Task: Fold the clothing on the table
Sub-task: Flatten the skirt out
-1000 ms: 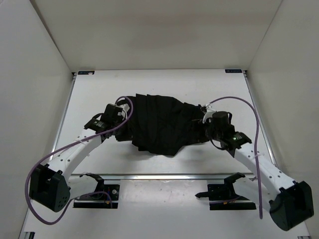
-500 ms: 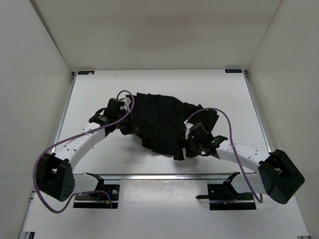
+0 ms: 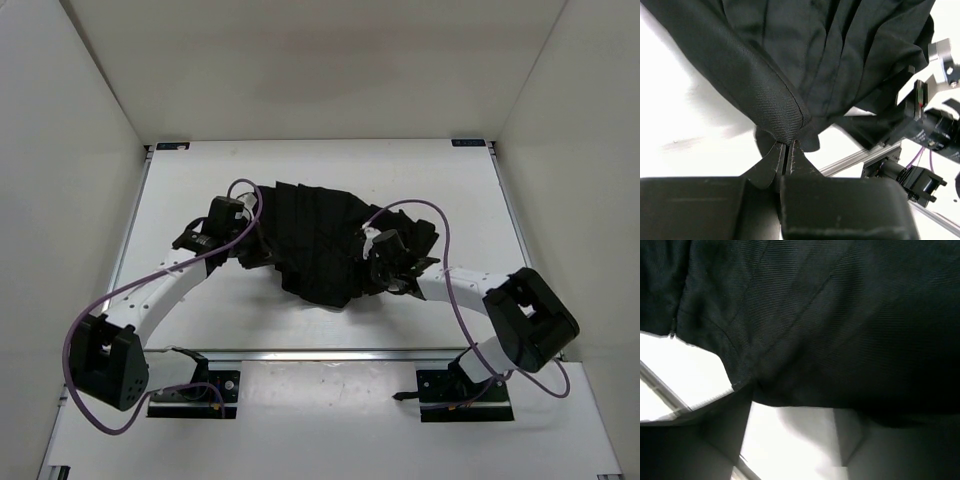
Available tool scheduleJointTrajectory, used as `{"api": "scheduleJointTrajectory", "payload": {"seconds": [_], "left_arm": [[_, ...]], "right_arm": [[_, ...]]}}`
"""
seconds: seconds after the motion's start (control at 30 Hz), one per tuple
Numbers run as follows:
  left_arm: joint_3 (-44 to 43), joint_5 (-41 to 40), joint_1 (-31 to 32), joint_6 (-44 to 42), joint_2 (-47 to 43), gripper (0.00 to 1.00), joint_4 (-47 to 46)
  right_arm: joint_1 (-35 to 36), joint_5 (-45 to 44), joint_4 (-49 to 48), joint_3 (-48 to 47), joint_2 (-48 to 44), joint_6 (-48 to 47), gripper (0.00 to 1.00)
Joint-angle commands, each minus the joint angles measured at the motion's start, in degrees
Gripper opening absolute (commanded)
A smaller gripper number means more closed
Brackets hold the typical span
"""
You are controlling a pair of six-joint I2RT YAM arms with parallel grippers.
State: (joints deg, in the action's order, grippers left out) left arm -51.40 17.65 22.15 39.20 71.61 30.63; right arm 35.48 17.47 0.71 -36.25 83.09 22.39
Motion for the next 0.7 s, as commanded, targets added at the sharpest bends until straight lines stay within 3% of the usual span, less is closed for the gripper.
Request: {"api": "scheduleJointTrajectory", "payload": {"seconds": [0.0,0.03,0.1,0.27,0.43,0.53,0.67], "left_arm": [[1.4,1.5,0.2,0.7,-1.9,0.00,-1.7],[1.3,1.5,0.3,0.7,-2.2,0.00,-1.5],[1.7,1.7,0.1,0.2,-2.1,0.00,-1.4],[3.1,0.5,0.6,-0.4,-2.4,0.00,-0.9],[6.0,0.2,1.8,-0.8,-3.0,0.00,-0.9],[7.7,0.3,2.2,-1.1,-3.1,0.00,-0.4],[8.8,0.5,1.6,-1.6,-3.6,0.00,0.0]], "right_arm": [[0.5,0.8,-6.0,-3.2,2.2,0.5,0.41],[0.4,1.2,-5.0,-4.8,3.6,0.2,0.23],[0.0,0.0,-2.1,-8.6,3.7,-0.2,0.00],[-2.9,1.2,2.7,-16.5,1.9,-2.6,0.00],[-4.1,6.0,5.5,-27.4,8.2,-5.3,0.00],[-3.5,7.3,8.7,-34.3,16.0,-6.5,0.07],[-3.1,7.8,13.6,-42.1,26.6,-8.1,0.45]]}}
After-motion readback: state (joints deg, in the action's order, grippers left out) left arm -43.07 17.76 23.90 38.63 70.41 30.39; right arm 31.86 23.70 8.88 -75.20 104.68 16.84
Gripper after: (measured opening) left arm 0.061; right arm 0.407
